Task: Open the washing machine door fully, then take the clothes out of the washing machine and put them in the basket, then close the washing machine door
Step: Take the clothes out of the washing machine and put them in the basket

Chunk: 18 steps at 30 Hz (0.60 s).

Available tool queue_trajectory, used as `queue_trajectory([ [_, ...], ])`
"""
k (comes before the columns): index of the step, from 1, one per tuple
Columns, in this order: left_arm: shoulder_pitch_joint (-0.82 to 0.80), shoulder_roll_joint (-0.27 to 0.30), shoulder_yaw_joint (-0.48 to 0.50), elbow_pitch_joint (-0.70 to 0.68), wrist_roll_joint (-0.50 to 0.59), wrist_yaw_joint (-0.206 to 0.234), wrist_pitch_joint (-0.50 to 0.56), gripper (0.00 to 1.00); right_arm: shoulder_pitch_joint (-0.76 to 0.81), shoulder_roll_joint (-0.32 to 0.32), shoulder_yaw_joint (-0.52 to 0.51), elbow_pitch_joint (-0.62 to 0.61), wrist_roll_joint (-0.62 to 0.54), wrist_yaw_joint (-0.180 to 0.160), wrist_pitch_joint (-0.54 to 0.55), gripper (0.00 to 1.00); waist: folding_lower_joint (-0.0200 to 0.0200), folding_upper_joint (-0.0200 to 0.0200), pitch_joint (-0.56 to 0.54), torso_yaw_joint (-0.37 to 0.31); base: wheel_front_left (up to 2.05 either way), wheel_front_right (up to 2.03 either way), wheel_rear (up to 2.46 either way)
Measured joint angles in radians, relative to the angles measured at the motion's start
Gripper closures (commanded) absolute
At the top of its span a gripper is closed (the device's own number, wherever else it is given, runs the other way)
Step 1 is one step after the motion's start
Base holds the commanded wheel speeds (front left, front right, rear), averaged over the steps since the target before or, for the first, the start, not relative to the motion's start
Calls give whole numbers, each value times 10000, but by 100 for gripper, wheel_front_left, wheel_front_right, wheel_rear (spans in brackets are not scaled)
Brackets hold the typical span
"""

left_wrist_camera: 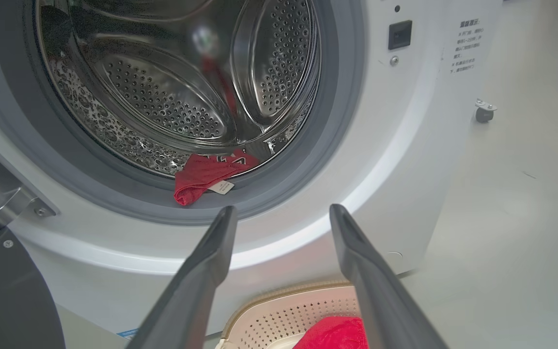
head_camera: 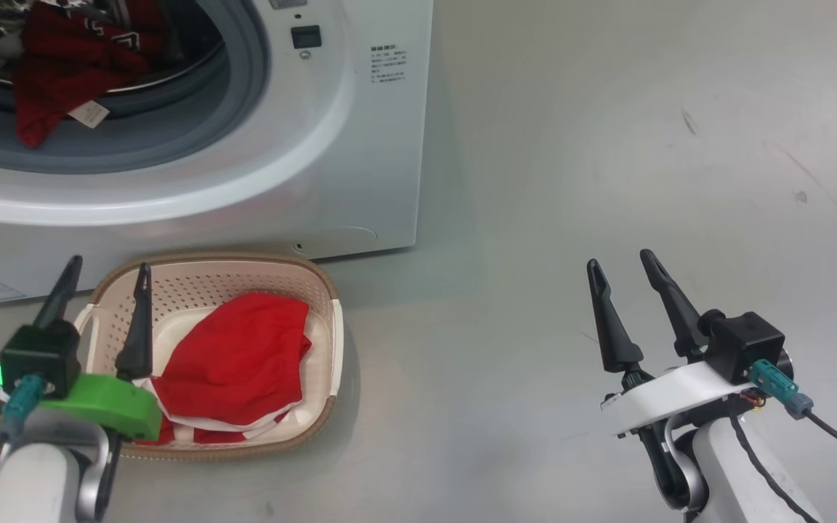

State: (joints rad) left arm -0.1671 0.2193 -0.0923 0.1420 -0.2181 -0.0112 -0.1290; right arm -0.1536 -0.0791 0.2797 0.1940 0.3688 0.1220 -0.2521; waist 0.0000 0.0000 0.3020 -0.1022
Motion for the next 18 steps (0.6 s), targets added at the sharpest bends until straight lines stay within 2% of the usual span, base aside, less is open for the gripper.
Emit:
queue_trajectory([
  [10,-2150,1066,376,144,115,-278,1421,0,-529,98,58,-171,92,0,0,0,0,0,988,-635,0,0,0],
  [18,-3689,2092,612,865,405,-395,2824,0,-919,171,71,-320,215,0,0,0,1,0,1745,-1183,0,0,0],
])
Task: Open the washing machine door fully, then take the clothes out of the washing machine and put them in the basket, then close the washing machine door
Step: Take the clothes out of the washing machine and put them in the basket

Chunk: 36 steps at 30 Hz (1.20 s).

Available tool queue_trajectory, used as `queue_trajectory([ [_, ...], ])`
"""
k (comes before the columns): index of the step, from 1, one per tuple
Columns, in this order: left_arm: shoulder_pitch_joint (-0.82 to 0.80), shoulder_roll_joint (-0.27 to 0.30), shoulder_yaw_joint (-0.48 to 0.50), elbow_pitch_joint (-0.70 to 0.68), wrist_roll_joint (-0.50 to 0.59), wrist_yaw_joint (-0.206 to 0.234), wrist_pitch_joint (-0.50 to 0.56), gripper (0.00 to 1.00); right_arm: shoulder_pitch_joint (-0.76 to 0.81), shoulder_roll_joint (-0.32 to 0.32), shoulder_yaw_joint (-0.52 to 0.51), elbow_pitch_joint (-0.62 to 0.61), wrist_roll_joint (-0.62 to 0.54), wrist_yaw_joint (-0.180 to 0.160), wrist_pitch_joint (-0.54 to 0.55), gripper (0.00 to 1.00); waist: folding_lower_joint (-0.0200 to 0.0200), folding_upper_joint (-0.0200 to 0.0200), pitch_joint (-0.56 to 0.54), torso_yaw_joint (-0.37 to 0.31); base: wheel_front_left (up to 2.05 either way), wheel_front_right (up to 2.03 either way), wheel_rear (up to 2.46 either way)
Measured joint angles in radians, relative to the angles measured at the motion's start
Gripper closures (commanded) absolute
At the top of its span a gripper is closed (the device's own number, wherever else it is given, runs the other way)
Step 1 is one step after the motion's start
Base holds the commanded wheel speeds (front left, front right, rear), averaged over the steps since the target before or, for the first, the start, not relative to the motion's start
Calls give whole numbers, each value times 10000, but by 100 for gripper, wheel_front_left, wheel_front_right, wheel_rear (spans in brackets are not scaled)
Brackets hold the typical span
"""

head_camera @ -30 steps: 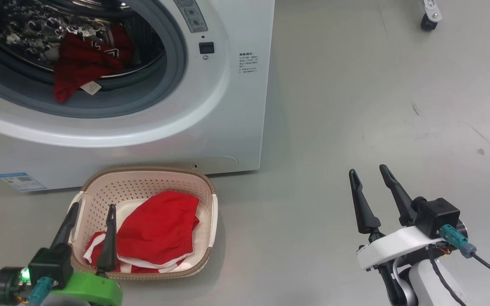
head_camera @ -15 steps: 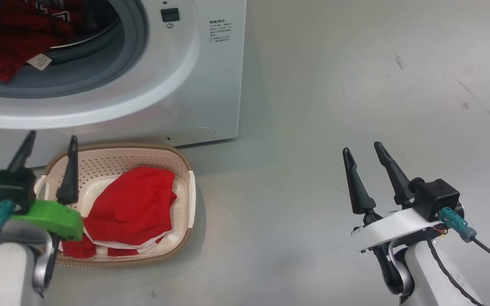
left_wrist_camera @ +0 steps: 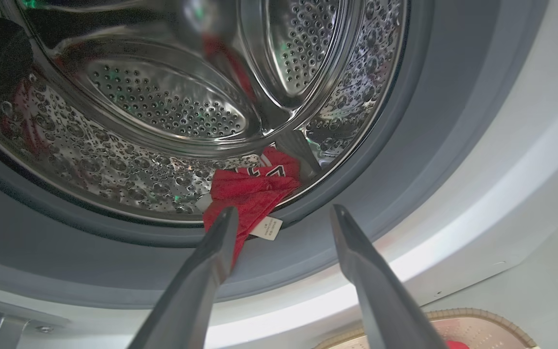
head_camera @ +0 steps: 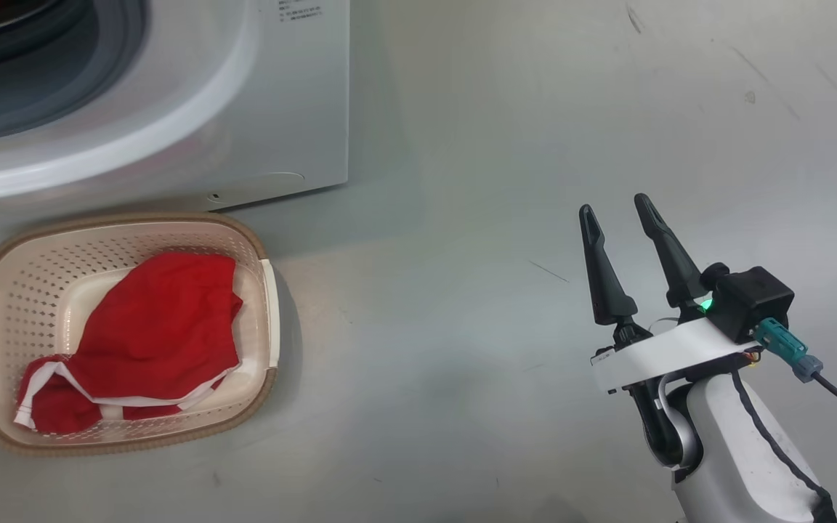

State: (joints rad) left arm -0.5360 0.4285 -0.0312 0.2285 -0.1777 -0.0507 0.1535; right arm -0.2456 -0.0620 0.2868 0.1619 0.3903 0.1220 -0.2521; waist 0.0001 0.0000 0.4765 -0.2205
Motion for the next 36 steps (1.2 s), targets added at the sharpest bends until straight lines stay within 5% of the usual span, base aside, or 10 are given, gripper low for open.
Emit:
queue_trajectory([
  [13,-1817,1369,-50,1402,1135,-75,1615,0,-383,63,13,-100,242,0,0,0,0,0,1041,-699,0,0,0],
  [36,-4154,1829,-566,3060,2301,284,2767,0,-609,138,-86,-307,222,0,0,0,0,0,2327,-1013,0,0,0],
])
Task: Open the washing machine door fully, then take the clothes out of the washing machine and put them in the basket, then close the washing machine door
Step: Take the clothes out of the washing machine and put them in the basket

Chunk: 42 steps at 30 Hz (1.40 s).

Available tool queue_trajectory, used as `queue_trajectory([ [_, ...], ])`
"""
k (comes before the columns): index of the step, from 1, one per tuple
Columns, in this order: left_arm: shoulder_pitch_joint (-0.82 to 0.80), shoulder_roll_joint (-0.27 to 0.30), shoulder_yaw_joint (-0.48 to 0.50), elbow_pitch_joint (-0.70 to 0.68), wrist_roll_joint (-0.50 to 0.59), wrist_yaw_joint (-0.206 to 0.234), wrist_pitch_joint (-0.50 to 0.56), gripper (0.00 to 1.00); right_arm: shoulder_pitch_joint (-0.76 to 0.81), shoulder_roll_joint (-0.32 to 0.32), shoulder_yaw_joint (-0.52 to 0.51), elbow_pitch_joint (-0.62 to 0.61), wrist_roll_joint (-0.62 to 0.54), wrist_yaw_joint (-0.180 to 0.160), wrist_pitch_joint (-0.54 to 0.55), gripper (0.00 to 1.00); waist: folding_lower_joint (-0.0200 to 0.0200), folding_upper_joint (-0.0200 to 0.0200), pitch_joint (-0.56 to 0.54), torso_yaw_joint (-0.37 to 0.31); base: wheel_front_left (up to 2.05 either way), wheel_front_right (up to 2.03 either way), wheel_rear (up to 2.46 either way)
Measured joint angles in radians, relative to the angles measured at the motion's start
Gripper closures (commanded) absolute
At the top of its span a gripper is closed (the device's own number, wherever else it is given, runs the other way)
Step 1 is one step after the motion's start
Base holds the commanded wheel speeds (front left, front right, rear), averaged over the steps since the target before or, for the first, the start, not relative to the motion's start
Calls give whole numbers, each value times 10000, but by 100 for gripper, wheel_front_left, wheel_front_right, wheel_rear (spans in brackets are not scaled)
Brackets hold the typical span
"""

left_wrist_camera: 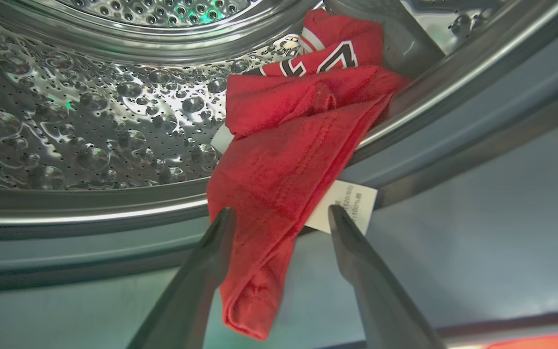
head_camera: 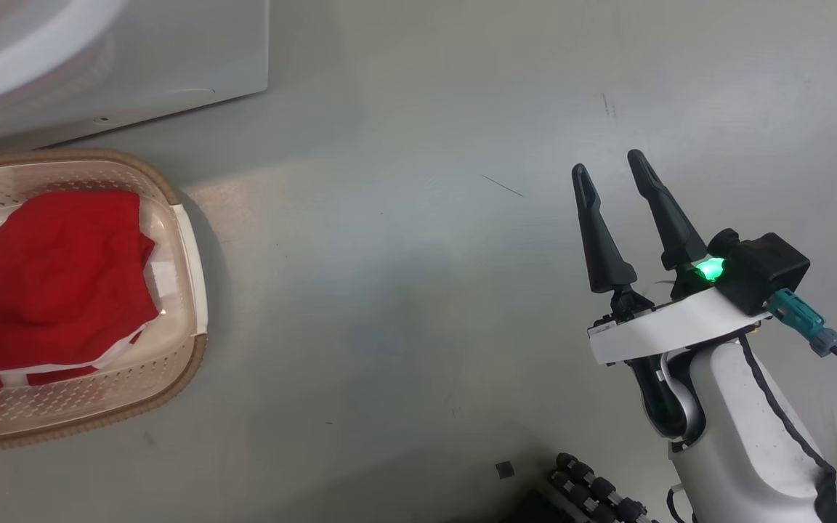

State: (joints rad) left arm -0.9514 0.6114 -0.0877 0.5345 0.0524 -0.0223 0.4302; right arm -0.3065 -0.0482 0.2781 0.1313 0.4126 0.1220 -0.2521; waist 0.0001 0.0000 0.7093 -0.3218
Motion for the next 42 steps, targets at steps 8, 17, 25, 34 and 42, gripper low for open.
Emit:
queue_trajectory([
  [8,-517,46,-100,736,125,82,86,0,-127,8,-58,-59,-63,0,0,0,0,0,205,52,0,0,0],
  [17,-987,35,-186,1202,125,82,-19,0,-126,12,-88,-61,-188,0,0,0,-1,0,345,134,0,0,0],
  [25,-1284,-79,-134,1616,21,82,-301,100,-126,13,-88,-59,-194,0,0,0,-1,1,421,191,0,0,0],
  [34,-1321,-518,-247,2098,21,207,-897,100,-127,19,-142,35,-297,2,0,0,-1,0,219,312,0,0,0],
  [42,-1127,-1277,-437,2159,-6,418,-1521,100,-127,19,-196,184,-368,2,0,0,-1,0,-261,475,0,0,0],
])
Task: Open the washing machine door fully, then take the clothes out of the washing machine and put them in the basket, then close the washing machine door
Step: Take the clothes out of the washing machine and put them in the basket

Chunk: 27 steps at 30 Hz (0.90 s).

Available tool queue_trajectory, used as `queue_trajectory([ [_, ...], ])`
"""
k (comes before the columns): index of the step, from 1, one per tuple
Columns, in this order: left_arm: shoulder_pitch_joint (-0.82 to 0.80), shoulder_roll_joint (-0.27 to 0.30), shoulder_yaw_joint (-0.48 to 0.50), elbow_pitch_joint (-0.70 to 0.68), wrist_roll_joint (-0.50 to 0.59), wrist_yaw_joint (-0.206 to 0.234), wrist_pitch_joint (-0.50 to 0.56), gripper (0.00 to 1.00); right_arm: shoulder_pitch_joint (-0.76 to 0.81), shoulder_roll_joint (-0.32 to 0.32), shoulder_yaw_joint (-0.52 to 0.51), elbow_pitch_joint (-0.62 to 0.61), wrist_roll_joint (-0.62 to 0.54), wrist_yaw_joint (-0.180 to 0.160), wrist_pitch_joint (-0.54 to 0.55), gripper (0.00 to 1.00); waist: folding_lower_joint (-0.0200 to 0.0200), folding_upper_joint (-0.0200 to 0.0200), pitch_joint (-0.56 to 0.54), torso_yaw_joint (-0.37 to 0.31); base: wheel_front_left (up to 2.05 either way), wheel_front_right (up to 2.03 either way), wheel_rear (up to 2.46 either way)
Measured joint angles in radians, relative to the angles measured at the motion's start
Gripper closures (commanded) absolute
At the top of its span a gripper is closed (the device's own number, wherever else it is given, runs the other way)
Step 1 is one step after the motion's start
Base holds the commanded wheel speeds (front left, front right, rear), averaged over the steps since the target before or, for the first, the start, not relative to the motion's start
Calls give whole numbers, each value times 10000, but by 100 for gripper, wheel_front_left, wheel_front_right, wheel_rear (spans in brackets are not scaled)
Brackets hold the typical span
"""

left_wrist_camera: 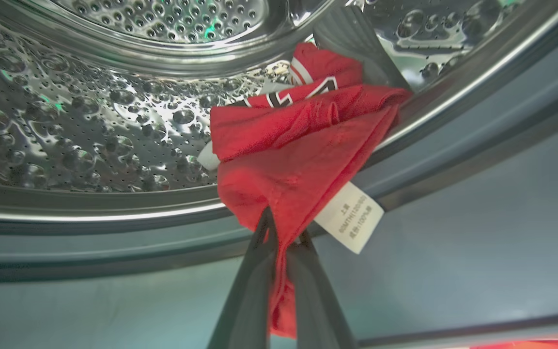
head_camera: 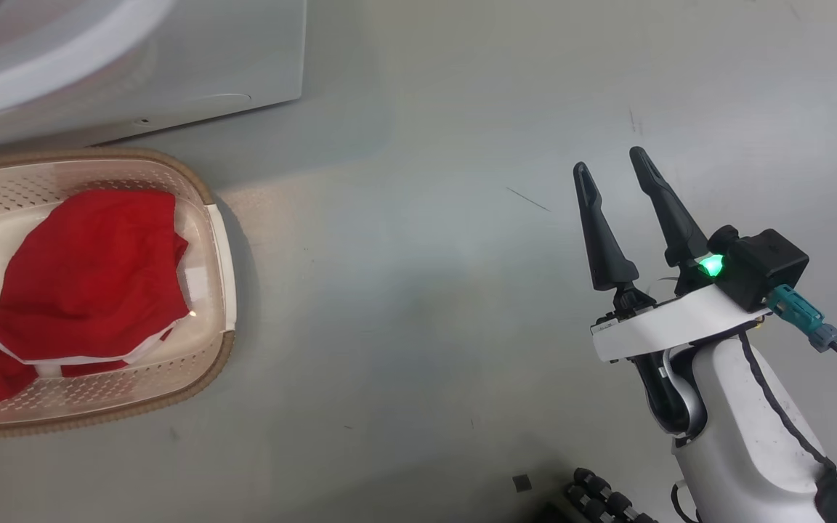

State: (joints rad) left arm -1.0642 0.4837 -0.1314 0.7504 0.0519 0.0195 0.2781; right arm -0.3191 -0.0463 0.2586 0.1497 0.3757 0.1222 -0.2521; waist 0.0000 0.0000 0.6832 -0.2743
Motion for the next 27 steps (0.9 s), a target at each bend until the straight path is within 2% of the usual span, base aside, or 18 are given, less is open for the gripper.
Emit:
queue_trajectory([
  [10,613,-884,4,209,-606,-17,-1066,100,3,-2,-163,205,-59,-2,0,0,0,0,-781,332,0,0,0],
  [27,2585,-1770,-479,771,-926,-688,-3298,100,331,-198,-267,556,-102,-2,0,0,0,0,-2395,1239,0,0,0],
])
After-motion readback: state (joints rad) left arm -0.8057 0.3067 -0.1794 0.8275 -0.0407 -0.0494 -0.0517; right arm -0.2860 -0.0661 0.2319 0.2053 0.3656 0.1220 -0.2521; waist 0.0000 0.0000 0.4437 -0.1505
